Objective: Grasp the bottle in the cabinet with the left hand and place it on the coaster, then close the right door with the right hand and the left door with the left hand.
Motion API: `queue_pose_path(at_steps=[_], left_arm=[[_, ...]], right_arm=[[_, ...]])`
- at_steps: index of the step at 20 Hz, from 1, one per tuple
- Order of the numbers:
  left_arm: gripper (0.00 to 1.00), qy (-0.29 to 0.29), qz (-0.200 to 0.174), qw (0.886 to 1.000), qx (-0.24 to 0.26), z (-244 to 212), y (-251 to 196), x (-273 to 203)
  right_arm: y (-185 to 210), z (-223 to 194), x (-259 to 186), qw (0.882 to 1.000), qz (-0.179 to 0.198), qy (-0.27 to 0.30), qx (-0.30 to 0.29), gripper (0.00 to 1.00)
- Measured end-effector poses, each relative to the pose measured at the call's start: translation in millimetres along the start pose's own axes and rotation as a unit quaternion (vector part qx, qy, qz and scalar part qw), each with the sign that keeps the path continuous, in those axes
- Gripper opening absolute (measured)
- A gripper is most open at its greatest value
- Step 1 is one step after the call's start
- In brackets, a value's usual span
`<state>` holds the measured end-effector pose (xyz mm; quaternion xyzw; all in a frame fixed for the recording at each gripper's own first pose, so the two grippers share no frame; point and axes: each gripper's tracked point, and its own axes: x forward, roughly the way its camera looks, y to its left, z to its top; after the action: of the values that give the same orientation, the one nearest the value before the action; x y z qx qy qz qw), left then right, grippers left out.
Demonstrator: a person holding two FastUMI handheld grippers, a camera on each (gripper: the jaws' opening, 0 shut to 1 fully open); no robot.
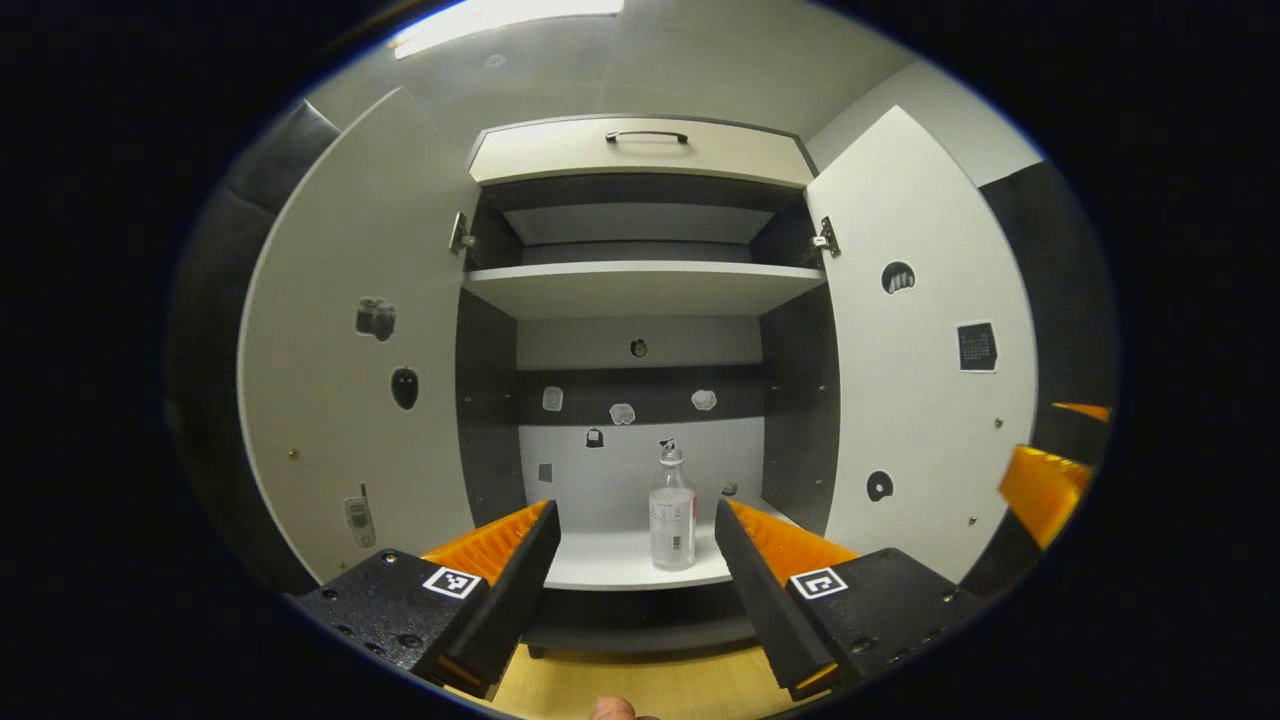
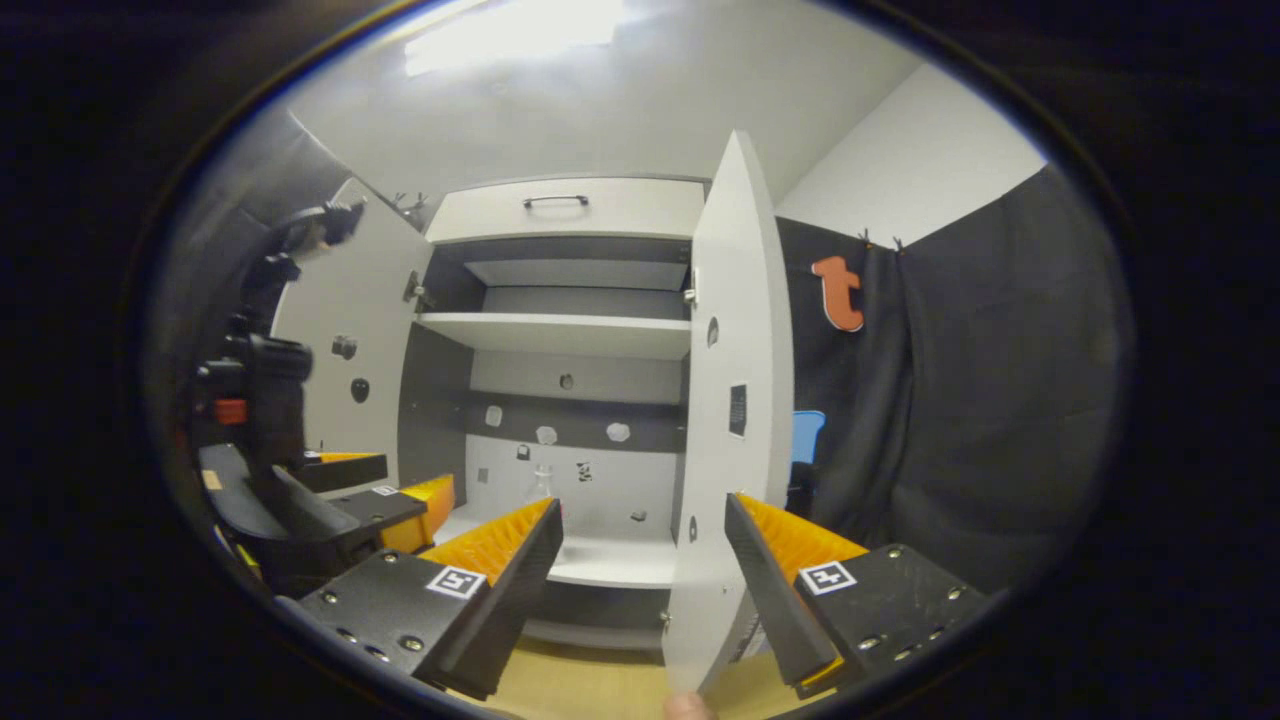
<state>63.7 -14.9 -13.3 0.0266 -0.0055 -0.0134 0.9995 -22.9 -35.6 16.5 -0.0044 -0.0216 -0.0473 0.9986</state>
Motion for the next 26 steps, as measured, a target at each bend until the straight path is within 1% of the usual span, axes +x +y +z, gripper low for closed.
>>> queue_pose_path(at_steps=[2,3,5,8,13,16,19,23,26], left_arm=[[0.96,-0.002,0.002,1.000,0.007,-5,-1,26],[0.96,0.001,0.005,1.000,0.014,-10,0,39],[0.96,0.004,0.008,1.000,0.023,-21,-5,66],[0.96,0.022,0.002,1.000,0.021,-42,-14,103],[0.95,0.056,0.010,0.998,0.041,-76,-20,161],[0.94,0.072,0.011,0.997,0.040,-94,-25,186],[0.94,0.087,0.020,0.996,0.030,-106,-24,206],[0.94,0.098,0.025,0.995,0.023,-115,-27,230],[0.78,0.101,0.031,0.994,0.023,-115,-27,234]], right_arm=[[-14,2,-8,1.000,-0.021,-0.001,-0.001,0.99],[-21,2,-12,0.999,-0.032,-0.002,-0.004,0.97],[-36,3,-20,0.998,-0.055,-0.003,-0.014,0.97],[-57,4,-31,0.995,-0.092,-0.003,-0.027,0.97],[-90,5,-48,0.987,-0.155,-0.003,-0.045,0.98],[-102,3,-56,0.982,-0.183,0.003,-0.052,0.98],[-108,3,-57,0.979,-0.196,0.004,-0.061,0.99],[-107,-4,-50,0.979,-0.191,0.015,-0.069,0.97],[-103,-8,-43,0.980,-0.183,0.019,-0.080,0.98]])
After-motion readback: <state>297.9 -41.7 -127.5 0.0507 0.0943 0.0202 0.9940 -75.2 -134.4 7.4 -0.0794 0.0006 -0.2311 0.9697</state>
